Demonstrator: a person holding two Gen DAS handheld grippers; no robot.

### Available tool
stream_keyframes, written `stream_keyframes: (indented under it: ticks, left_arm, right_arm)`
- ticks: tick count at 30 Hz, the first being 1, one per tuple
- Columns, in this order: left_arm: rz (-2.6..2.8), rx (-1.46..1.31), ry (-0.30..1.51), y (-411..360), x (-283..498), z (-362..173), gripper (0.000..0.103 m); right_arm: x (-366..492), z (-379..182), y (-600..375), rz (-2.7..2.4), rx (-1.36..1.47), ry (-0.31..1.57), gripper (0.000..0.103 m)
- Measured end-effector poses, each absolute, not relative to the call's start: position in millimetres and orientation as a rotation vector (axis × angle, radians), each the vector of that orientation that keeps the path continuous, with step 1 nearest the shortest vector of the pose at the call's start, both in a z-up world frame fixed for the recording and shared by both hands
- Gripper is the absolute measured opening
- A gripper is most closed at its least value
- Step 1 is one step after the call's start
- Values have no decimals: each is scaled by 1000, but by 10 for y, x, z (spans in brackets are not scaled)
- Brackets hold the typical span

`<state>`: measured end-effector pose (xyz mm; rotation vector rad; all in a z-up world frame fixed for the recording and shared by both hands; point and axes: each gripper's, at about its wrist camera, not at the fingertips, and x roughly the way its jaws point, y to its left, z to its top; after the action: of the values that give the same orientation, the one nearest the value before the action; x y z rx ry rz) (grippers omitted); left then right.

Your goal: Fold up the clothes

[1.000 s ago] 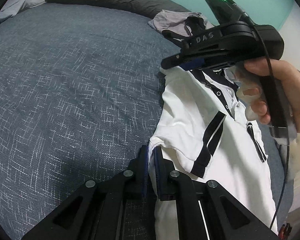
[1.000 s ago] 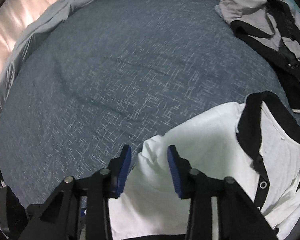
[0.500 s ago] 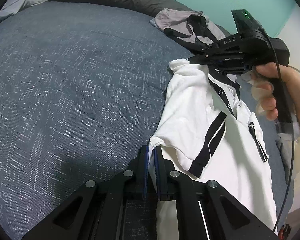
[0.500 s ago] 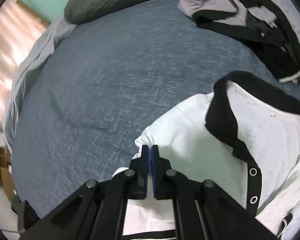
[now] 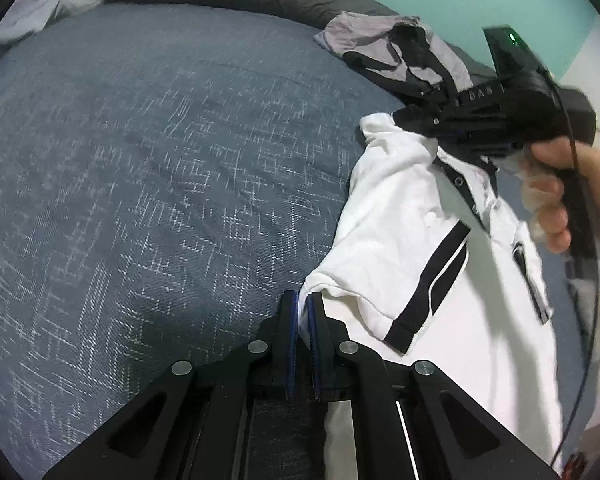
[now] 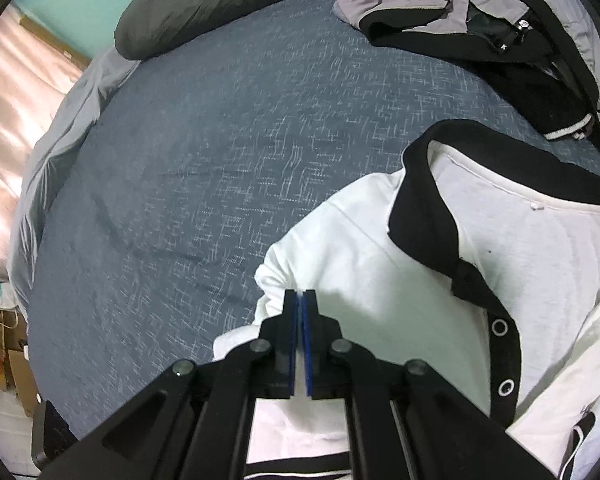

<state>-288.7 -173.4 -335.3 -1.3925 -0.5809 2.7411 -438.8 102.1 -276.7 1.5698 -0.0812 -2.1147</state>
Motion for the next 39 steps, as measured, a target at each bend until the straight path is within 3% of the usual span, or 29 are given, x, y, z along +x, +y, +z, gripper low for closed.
stream_keyframes:
  ticks: [12,22,25,27,28,37,39]
  left_arm:
    - [2787,-1451,-406,-1597,-2910,-3332,6]
    - [2789,-1457,-422,-1611,-2868,-3331,6]
    - [2787,-1457,-431,-1611,-2872,-3330,6]
    - [2787,-1459,-429,-1608,-2870,-3327,6]
    - [2788,-1460,-428,-1605,-2872,-3325,6]
    - [2790,-1470,-418,-1573,-2845,-3313,6]
    - [2790,-1471,-417,-1564,-2839,-3313,6]
  right_arm:
    - [-4432,-2904,1211,-2099,1616,-113,2]
    - [-4463,-2795,1244,-2102,1561,-132,4]
    - [-4501,-2696,1202,-2120,1528,-118,17]
    - [-4516,-2666,1135,-2114,1524,-92,40]
    - [-4517,-2654,1097,-2110,1520,-75,42]
    - [-4480,-2808,671,-2109,1545,229,42]
    - [-4482,-2836,662,-2107,1543,241,30]
